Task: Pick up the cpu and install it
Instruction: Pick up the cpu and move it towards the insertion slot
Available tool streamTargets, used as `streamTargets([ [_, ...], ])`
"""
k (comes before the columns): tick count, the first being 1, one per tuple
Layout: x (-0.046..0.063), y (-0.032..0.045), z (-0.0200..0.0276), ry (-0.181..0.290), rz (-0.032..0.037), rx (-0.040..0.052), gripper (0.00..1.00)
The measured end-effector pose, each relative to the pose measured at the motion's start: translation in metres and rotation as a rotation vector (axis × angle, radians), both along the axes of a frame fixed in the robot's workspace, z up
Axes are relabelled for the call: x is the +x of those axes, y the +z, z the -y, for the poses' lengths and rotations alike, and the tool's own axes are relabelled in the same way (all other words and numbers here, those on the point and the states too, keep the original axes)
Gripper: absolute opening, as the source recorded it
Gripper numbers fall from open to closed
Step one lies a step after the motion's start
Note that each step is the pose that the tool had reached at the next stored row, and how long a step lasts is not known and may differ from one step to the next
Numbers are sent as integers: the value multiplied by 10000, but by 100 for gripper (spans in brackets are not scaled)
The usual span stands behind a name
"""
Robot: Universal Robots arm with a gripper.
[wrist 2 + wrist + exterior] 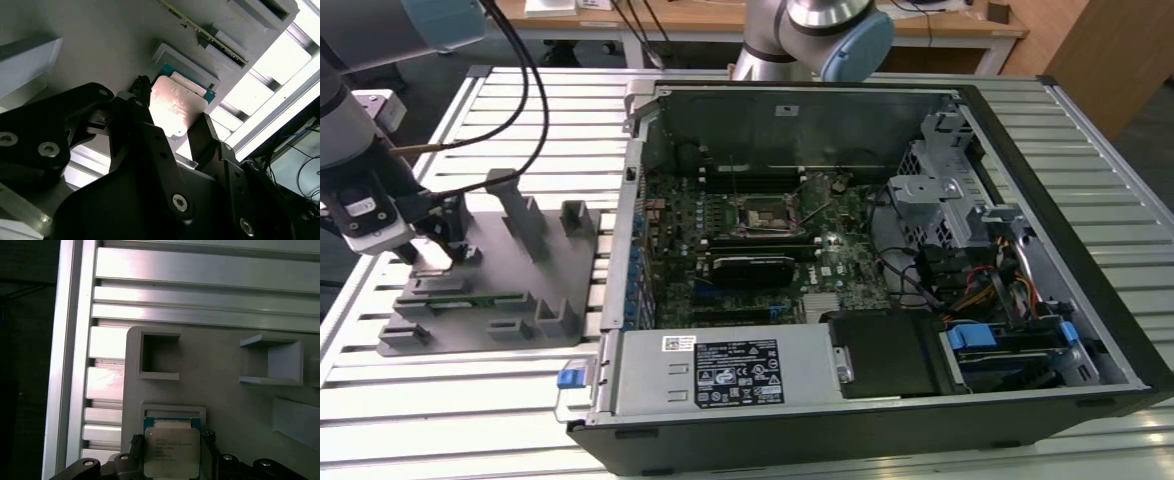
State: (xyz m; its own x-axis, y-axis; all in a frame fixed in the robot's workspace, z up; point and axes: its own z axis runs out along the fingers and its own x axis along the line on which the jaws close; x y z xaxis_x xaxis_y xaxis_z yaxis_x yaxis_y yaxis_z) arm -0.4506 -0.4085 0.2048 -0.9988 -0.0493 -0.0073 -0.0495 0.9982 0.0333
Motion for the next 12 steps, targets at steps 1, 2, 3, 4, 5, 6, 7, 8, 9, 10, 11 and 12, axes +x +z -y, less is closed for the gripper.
streamTargets([
  [1,0,11,0,0,1,1,54],
  [2,0,22,0,0,1,1,54],
  [3,0,39,0,0,1,1,54],
  [4,0,51,0,0,2,1,54],
  [5,-2,62,0,1,0,0,54],
  [6,-4,70,0,1,2,0,54],
  [7,-3,73,0,1,4,1,54],
  [8,-5,83,0,2,0,-1,54],
  [9,-6,93,0,1,1,-1,54],
  [10,-6,105,-1,1,1,0,54],
  [11,-6,117,-1,1,1,-1,54],
  [12,-6,128,-1,1,1,-1,54],
])
